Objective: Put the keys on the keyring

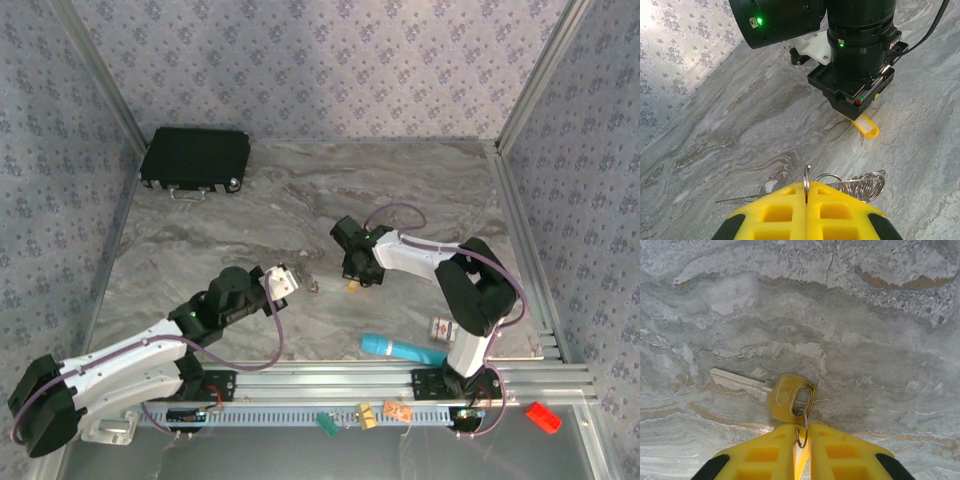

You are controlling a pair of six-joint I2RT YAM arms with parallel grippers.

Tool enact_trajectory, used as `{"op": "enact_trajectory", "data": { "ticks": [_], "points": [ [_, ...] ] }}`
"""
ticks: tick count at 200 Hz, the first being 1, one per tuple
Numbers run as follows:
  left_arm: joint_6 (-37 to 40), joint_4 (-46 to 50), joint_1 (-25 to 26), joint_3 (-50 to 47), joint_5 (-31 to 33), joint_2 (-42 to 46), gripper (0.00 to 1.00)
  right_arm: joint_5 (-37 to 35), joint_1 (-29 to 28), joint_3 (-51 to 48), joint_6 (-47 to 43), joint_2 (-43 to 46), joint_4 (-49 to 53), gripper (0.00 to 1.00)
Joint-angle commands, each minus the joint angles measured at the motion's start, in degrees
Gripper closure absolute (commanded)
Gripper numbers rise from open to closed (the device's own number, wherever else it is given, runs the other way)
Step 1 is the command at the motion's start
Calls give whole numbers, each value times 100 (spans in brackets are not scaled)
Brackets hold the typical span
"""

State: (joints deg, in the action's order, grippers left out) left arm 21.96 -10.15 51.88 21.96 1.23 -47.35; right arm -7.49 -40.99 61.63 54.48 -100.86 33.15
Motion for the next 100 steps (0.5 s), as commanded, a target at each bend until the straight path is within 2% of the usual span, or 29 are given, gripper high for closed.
{"op": "enact_trajectory", "data": {
  "ticks": [1, 55, 100],
  "points": [
    [11, -41, 16, 45, -106, 112, 100, -41, -18, 25, 67, -110, 156, 88],
    [28, -30, 15, 54, -123, 103, 100, -154, -64, 70, 34, -60, 208, 100],
    [37, 43, 14, 97, -121, 121, 100, -674, -268, 157, -458, 379, 339, 100]
  ]
}}
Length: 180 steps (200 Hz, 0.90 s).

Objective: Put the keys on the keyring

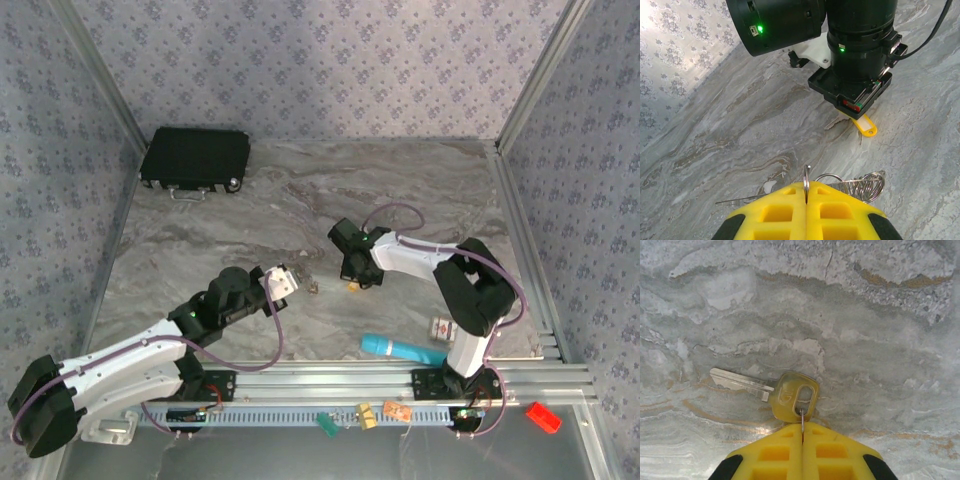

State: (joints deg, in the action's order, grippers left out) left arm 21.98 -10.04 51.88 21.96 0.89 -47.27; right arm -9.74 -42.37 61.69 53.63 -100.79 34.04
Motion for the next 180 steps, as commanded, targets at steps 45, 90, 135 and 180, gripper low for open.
{"op": "enact_trajectory", "data": {
  "ticks": [45, 90, 135, 180],
  "points": [
    [-9, 64, 15, 124, -1, 224, 100, -639, -478, -184, -2562, 1170, -496, 100],
    [-151, -167, -52, 103, 25, 249, 100, 1448, -535, -468, -4871, 1888, -1277, 100],
    [-367, -181, -269, 159, -256, 304, 100, 2263, -646, -683, -5867, 2201, -1354, 100],
    [-306, -16, -281, 142, -535, 335, 100, 2588, -714, -1017, -6286, 2711, -1523, 100]
  ]
}}
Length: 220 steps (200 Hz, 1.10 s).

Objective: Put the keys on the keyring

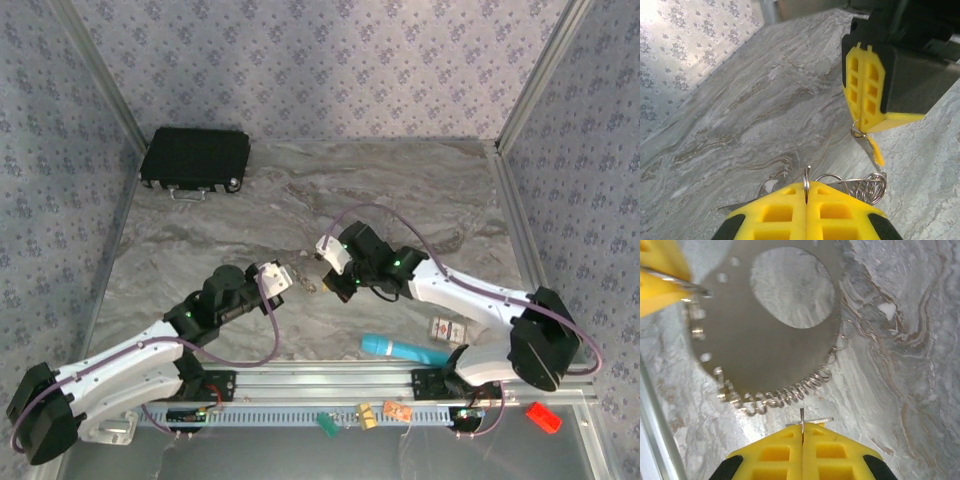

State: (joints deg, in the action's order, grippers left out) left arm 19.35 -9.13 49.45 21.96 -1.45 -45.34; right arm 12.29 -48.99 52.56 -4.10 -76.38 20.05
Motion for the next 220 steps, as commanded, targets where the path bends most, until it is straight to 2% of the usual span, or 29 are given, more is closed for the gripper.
{"op": "enact_trajectory", "data": {
  "ticks": [1, 71, 137, 220],
  "points": [
    [-41, -107, -35, 142, -311, 137, 100, 395, -55, -100, -518, 275, -115, 100],
    [469, 32, -40, 201, -1193, 78, 100, 1023, -175, 241, -869, 223, 359, 100],
    [1091, 175, -29, 274, -1349, -91, 100, 1252, -225, 687, -1169, -29, 825, 100],
    [1167, 217, -19, 300, -1355, -135, 100, 1355, -238, 927, -1330, -280, 959, 100]
  ]
}}
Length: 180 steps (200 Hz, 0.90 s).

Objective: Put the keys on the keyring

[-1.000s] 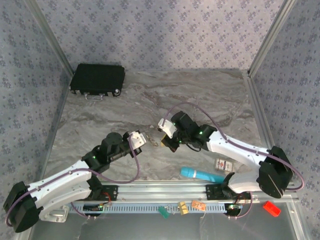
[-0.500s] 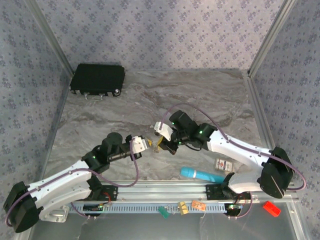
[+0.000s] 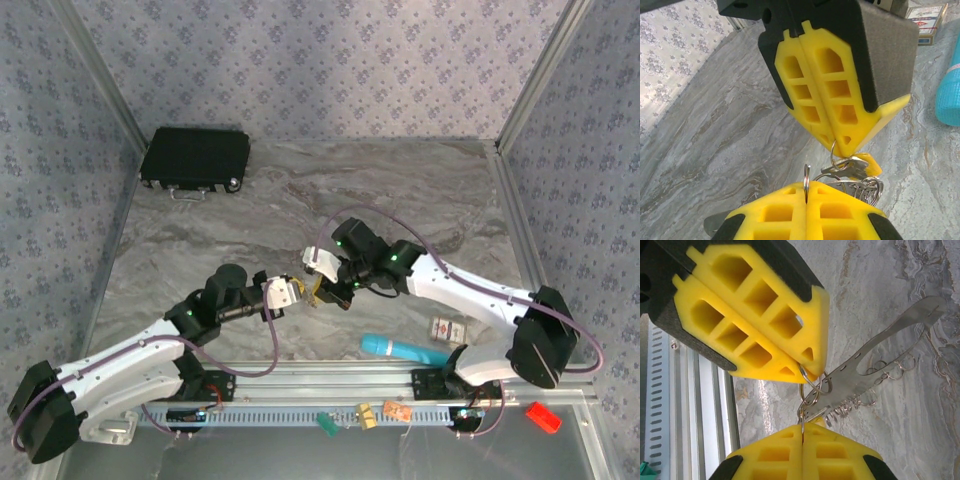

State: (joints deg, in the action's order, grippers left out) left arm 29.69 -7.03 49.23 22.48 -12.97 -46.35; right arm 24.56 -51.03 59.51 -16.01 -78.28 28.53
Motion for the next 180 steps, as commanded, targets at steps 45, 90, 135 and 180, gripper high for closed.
{"op": "enact_trajectory", "data": {
  "ticks": [45, 90, 135, 180],
  "points": [
    [151, 17, 8, 257, -271, -41, 100, 100, -39, 298, -146, -133, 58, 100],
    [192, 35, 39, 239, -346, -35, 100, -155, -28, 342, -93, -207, 55, 100],
    [242, 61, 67, 232, -356, -8, 100, -319, 79, 342, 35, -245, 46, 100],
    [255, 30, 91, 223, -364, 20, 100, -322, 160, 358, 144, -310, 103, 100]
  ]
}}
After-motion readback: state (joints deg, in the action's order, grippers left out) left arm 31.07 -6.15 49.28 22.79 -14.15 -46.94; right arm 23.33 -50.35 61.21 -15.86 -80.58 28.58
